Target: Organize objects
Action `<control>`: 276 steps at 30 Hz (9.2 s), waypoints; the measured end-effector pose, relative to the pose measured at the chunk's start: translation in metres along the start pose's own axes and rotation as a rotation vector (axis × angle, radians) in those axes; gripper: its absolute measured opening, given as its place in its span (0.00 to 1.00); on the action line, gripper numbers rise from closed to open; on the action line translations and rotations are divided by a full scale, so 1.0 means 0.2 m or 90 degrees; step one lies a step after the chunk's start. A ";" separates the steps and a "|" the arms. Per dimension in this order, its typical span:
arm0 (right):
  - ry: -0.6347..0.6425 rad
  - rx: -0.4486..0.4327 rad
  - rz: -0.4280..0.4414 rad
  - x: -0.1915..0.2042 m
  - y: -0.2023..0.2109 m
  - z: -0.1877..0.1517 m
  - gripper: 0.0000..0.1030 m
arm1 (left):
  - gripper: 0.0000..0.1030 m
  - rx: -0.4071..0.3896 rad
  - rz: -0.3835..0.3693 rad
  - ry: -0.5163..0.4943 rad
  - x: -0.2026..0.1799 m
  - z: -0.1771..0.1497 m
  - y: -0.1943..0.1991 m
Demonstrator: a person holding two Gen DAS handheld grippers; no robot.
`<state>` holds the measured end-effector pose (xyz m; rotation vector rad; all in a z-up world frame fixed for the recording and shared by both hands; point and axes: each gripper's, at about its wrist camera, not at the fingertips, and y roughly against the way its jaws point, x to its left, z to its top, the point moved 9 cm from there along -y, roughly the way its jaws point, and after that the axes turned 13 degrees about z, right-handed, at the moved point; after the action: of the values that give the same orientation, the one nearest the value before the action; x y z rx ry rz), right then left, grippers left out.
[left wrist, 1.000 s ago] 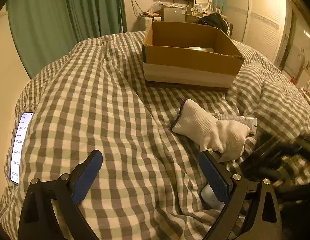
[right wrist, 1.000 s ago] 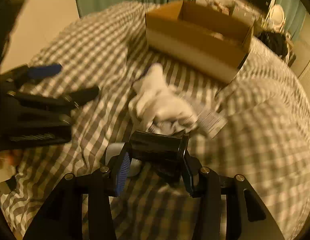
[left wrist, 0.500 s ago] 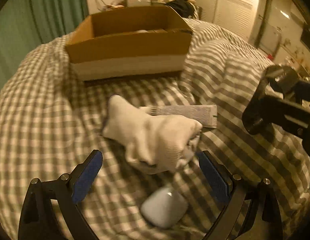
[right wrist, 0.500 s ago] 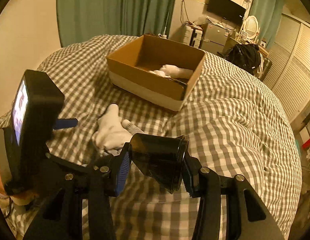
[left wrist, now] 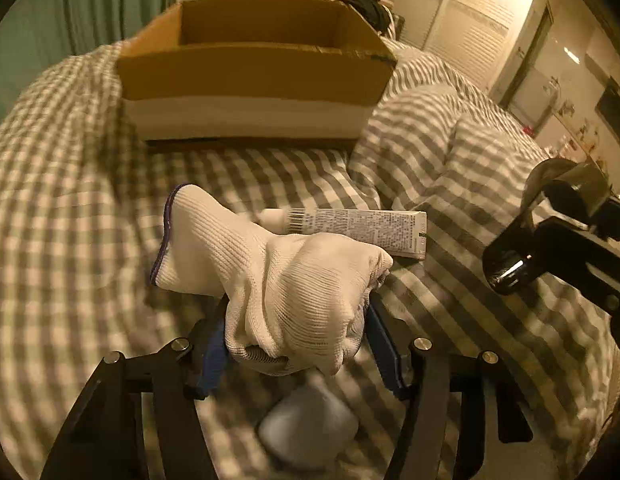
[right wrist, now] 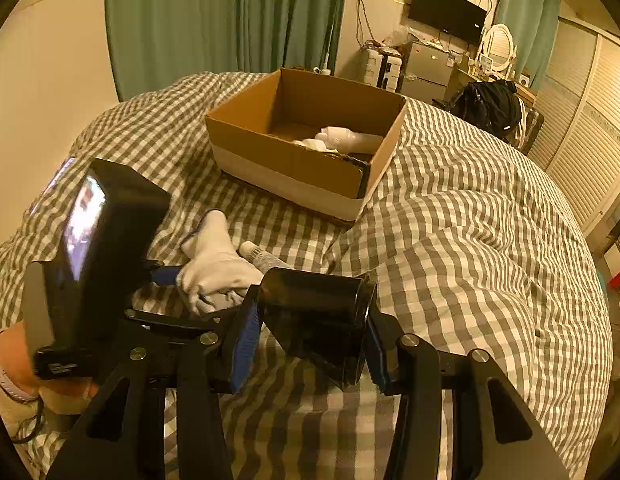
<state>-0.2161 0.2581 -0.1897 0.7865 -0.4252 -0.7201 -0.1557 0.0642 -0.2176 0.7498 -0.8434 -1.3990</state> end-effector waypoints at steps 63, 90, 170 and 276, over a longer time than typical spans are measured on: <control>-0.045 -0.045 0.106 -0.53 -0.75 1.12 0.45 | 0.62 -0.156 0.152 -0.047 0.33 1.33 -0.35; 0.031 -0.230 0.060 -0.04 0.72 1.08 0.82 | 0.92 -0.252 0.218 0.022 0.41 0.88 0.95; 0.193 0.094 0.120 0.34 0.06 0.07 0.24 | 0.57 -0.050 0.040 0.096 0.17 -0.20 0.59; 0.004 -0.420 -0.088 -0.04 1.11 0.99 0.99 | 1.00 -0.517 0.233 0.088 0.53 1.06 1.51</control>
<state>-0.2449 0.2770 0.1066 0.1949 -0.1078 -0.9179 -0.1815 -0.0189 0.1564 0.0542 -0.2297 -1.1936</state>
